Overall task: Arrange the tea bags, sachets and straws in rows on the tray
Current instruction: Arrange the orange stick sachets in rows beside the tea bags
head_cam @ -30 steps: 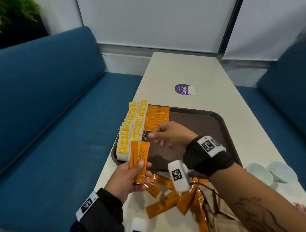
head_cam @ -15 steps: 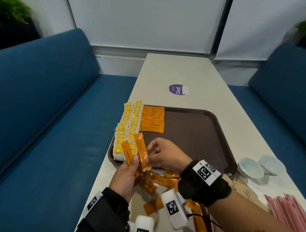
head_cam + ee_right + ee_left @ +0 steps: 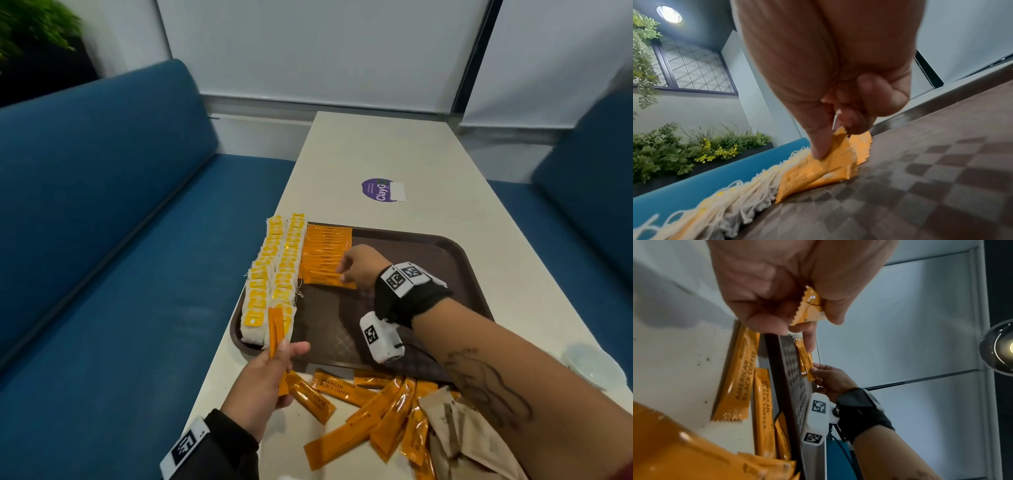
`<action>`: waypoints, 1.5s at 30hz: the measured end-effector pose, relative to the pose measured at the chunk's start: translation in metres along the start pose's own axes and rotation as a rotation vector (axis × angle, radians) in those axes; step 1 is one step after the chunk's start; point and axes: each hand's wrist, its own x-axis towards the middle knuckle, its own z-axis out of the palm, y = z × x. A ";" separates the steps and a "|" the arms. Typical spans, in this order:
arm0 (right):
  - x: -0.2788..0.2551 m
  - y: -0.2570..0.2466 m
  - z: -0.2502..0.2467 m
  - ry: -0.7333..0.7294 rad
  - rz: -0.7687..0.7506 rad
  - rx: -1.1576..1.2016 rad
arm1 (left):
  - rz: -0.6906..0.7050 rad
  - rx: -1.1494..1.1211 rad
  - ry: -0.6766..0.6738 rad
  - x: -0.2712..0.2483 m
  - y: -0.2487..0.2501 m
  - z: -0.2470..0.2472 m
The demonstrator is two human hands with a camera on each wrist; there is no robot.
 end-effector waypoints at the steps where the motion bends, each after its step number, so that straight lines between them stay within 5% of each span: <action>1: 0.003 -0.003 0.001 0.000 -0.007 -0.020 | 0.001 0.012 0.000 0.000 0.000 0.000; 24: 0.009 -0.013 0.008 0.085 0.064 -0.114 | -0.019 0.137 -0.070 -0.003 -0.002 -0.005; 32: -0.069 -0.022 0.009 0.030 -0.205 0.227 | 0.111 0.129 -0.057 -0.004 0.008 -0.004; 36: -0.119 -0.022 0.026 -0.096 -0.232 0.549 | 0.200 0.161 -0.110 -0.008 0.014 0.004; 45: -0.151 0.007 0.024 -0.071 -0.306 0.874 | 0.244 0.192 -0.169 -0.024 0.013 0.011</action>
